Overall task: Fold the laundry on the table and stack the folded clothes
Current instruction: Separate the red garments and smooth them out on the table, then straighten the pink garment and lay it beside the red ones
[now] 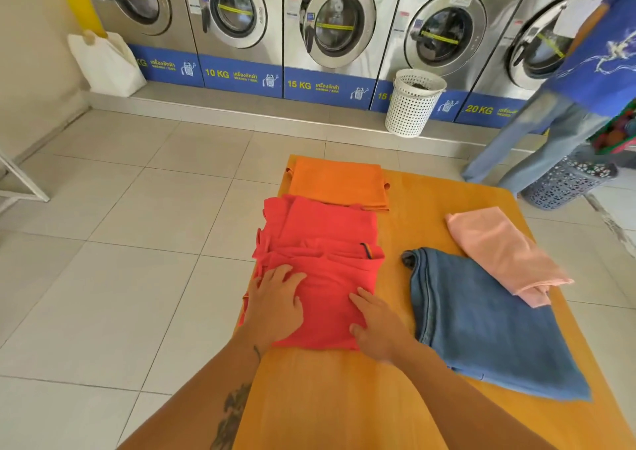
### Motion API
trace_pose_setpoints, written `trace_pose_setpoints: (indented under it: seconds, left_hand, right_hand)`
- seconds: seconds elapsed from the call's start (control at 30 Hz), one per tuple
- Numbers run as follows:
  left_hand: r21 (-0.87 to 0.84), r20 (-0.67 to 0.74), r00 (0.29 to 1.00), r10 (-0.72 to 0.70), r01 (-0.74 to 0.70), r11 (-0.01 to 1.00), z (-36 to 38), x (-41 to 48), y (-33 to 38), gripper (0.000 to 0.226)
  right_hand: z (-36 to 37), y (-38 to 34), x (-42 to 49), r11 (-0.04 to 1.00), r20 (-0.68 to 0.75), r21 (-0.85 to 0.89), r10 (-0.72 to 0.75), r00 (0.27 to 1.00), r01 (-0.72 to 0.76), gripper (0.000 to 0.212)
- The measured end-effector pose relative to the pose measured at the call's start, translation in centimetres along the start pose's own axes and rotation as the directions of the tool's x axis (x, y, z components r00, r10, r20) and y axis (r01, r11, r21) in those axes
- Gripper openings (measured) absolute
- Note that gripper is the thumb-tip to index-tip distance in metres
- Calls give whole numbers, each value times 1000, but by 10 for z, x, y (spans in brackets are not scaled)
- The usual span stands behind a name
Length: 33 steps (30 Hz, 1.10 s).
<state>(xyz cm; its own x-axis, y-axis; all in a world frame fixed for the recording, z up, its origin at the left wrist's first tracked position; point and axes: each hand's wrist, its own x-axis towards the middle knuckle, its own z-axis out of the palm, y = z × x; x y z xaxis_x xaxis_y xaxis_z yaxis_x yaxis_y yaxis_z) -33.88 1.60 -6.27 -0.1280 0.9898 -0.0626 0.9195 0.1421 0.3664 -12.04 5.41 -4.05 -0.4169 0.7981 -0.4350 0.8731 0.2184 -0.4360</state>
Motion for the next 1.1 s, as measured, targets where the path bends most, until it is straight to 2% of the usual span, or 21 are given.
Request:
trace_pose_setpoints:
  seconds: [0.13,0.3,0.47,0.57,0.67,0.8,0.9,1.0,1.1]
  left_hand:
    - [-125,-118,990,-77,62,990,-13,14,19,42]
    - [-222,-203,979,35,-81,972,-15,49,86,41]
    - [-298,-88,972,219,-236,925,2,82,183,48]
    - [-260,0,954,298,-288,922,20,101,237,50]
    - [-202,100,946,308,-284,937,38,123,284,52]
    - [-137,182,950,253,-231,963,58,159,331,55]
    - [-144,211,961,181,-153,978,65,183,352,57]
    - [-158,246,957,154,-117,981,68,198,360,59]
    - [-149,280,948,151,-113,982,74,218,360,58]
  right_hand:
    - [-22,21,-20,974,-66,221,71,995,-55,58]
    - [-74,73,-62,924,-257,365,214,942,-110,53]
    - [-120,151,-90,831,-375,536,396,838,-153,50]
    - [-141,195,-98,794,-428,585,478,767,-168,49]
    - [-157,234,-98,684,-370,705,581,725,-188,57]
    - [-168,276,-81,518,-234,836,638,733,-184,66]
    - [-177,295,-62,436,-208,890,649,732,-133,62]
    - [-183,307,-44,373,-187,918,707,682,-134,68]
    - [-187,318,-27,354,-184,926,729,659,-133,78]
